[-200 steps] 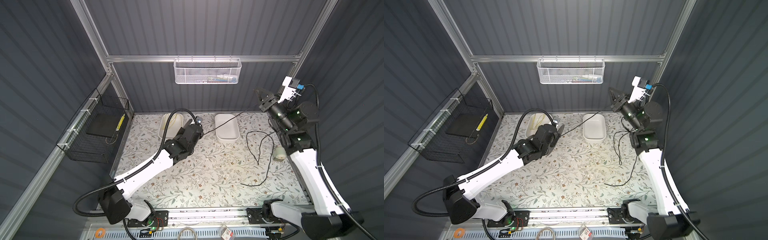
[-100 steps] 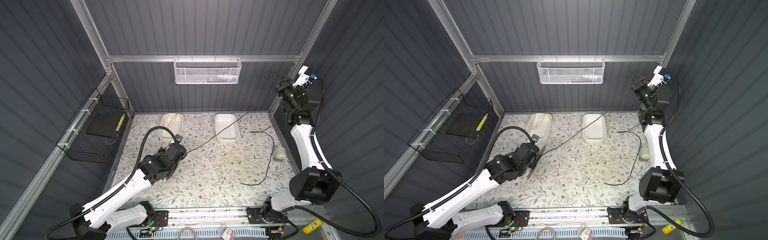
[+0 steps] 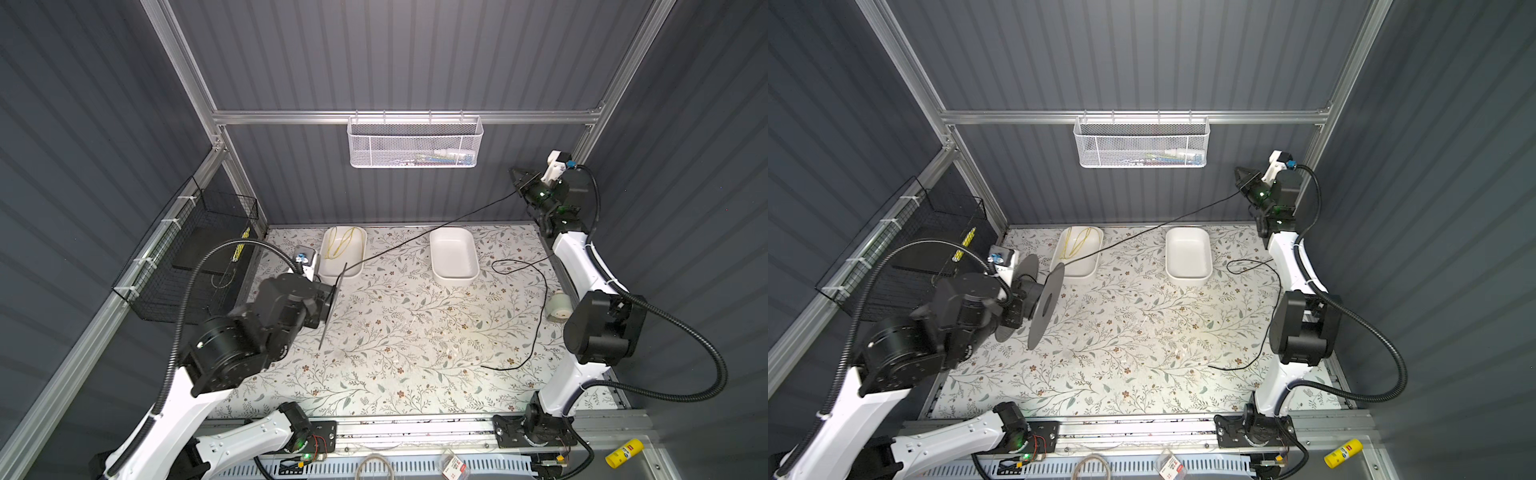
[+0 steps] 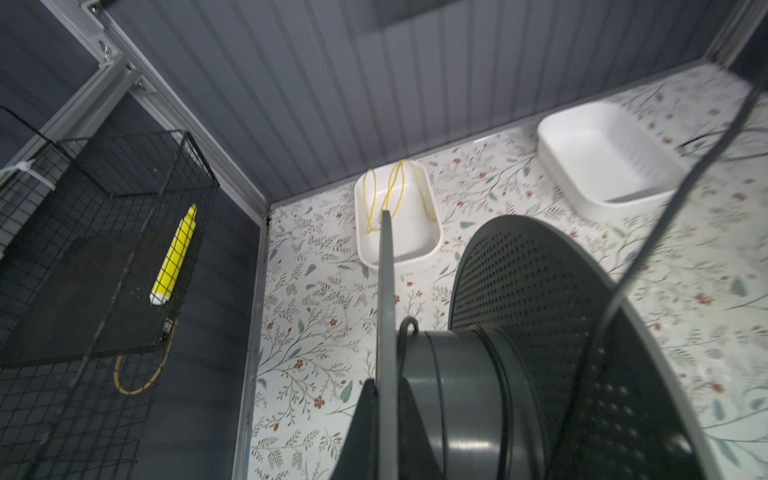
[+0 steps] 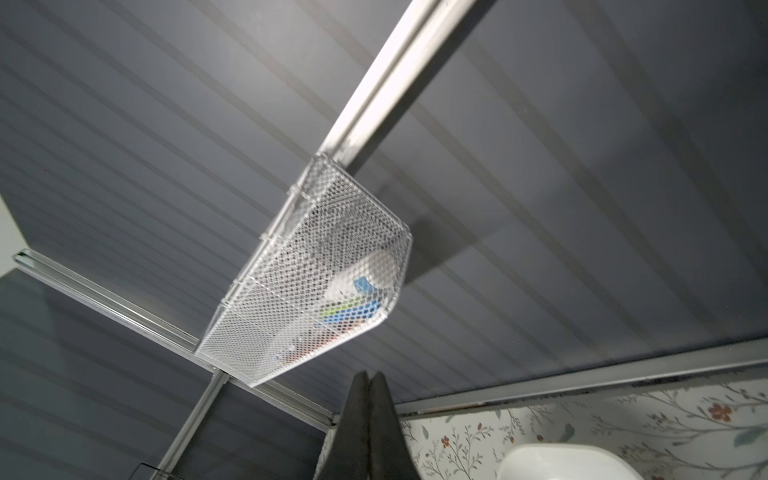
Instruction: Wrap the cables
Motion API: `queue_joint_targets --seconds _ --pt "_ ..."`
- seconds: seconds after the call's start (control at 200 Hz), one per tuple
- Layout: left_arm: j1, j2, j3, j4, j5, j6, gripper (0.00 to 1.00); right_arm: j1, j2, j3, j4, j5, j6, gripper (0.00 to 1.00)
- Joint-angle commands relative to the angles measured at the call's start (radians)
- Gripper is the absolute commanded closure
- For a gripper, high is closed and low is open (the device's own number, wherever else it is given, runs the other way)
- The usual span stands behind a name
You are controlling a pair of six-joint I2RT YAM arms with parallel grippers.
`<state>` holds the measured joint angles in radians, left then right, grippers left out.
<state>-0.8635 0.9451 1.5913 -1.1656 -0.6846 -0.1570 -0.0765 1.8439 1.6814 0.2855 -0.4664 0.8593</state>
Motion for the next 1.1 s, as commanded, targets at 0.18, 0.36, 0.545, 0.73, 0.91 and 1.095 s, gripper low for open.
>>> queue_joint_targets --seconds 0.18,0.36,0.545,0.73,0.91,1.095 --pt "0.001 0.137 0.327 -0.060 0.349 0.139 1.00 0.050 0.011 -0.180 -0.008 0.203 -0.150 1.00" --pt "0.000 0.155 0.394 -0.032 0.362 0.156 1.00 0.052 -0.002 -0.231 -0.047 0.256 -0.206 1.00" --pt "0.000 0.221 0.502 0.082 0.382 0.178 1.00 0.089 -0.065 -0.397 -0.013 0.320 -0.208 1.00" --pt "0.000 0.330 0.663 0.202 0.462 0.183 1.00 0.207 -0.125 -0.493 -0.001 0.412 -0.309 1.00" --pt "0.001 0.422 0.776 0.262 0.482 0.184 1.00 0.281 -0.147 -0.572 0.020 0.427 -0.316 1.00" --pt "0.001 0.444 0.772 0.392 0.424 0.168 1.00 0.372 -0.184 -0.668 0.075 0.473 -0.329 1.00"
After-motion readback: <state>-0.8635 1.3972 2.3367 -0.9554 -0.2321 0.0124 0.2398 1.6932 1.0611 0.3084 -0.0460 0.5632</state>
